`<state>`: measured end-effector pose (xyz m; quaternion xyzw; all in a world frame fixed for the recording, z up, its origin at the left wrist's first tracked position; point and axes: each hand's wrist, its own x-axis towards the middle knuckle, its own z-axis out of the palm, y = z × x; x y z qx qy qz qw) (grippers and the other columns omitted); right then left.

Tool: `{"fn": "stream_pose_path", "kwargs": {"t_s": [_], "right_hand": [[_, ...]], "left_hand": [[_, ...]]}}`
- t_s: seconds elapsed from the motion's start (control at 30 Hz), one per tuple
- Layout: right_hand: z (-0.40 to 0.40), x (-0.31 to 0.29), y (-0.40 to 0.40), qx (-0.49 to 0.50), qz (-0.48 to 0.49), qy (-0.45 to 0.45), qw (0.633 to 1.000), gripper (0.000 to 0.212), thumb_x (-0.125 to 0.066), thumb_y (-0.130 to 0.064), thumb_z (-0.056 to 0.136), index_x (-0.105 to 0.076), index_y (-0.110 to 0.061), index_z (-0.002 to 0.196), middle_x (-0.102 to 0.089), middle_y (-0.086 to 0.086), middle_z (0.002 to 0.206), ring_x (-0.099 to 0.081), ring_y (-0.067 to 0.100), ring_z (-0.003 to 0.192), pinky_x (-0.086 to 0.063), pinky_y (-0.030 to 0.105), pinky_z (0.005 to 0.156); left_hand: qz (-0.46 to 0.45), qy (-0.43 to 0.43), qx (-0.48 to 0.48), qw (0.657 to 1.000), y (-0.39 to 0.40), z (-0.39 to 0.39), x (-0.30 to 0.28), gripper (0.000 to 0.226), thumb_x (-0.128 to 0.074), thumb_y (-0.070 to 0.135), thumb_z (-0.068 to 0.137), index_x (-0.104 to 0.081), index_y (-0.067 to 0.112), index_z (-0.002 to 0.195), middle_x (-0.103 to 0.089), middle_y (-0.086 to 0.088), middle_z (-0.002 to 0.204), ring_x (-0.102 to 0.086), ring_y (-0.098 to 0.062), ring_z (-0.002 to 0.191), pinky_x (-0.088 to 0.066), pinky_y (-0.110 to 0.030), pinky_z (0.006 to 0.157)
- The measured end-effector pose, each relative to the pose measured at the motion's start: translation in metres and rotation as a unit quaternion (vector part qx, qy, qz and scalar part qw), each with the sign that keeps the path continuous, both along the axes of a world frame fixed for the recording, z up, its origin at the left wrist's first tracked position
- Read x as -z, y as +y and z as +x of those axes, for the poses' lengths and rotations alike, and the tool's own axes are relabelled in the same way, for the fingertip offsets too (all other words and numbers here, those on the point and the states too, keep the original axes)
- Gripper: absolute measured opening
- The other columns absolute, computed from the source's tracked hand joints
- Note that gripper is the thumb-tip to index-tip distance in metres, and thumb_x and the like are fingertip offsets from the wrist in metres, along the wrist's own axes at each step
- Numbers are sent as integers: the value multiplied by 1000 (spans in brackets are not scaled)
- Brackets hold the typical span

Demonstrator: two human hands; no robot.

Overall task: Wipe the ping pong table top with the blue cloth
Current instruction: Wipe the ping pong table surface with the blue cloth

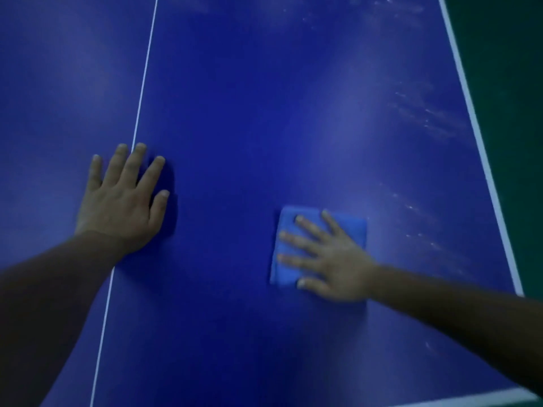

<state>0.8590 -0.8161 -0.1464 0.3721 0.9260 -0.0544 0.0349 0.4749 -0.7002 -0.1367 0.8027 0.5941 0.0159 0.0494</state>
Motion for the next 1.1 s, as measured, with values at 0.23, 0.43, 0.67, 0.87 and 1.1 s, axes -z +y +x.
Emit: {"fn": "stream_pose_path", "kwargs": {"t_s": [0.23,0.43,0.67,0.87,1.1], "right_hand": [[22,-7,71,496,18,7,868,57,-31,-54,103,-25,-35,157,-15,-3,167,-7,31,153,-4,65,118],[-24,2,-81,123,0,13,992,54,-36,-55,101,-36,-37,152,-25,-2,164,-18,35,152,-8,68,117],[78,-11,66,555,-18,18,831,63,-20,-61,99,-16,-38,158,-6,-6,168,1,31,154,-1,66,118],[-48,7,-108,222,23,39,974,56,-37,-54,101,-33,-35,153,-26,2,164,-16,37,152,-12,71,114],[55,-7,-18,425,7,0,905,61,-28,-58,98,-34,-34,153,-24,1,165,-15,36,152,-11,71,115]], "left_hand": [[0,-62,-3,998,-93,15,-11,64,-29,41,97,-36,6,149,-26,-17,160,-18,-36,149,-7,-55,121],[-34,-72,14,997,-183,31,-2,63,-31,41,98,-36,8,151,-24,-12,162,-11,-30,152,-3,-51,123],[-52,-56,29,997,-191,32,9,59,-31,38,98,-36,11,150,-24,-13,161,-11,-31,152,-3,-51,123],[-59,-67,29,996,-191,31,10,58,-29,37,99,-37,11,151,-25,-11,161,-10,-29,152,-4,-50,123],[-61,-65,30,996,-192,32,10,58,-30,36,98,-37,10,150,-25,-13,161,-11,-31,152,-6,-52,122]]}}
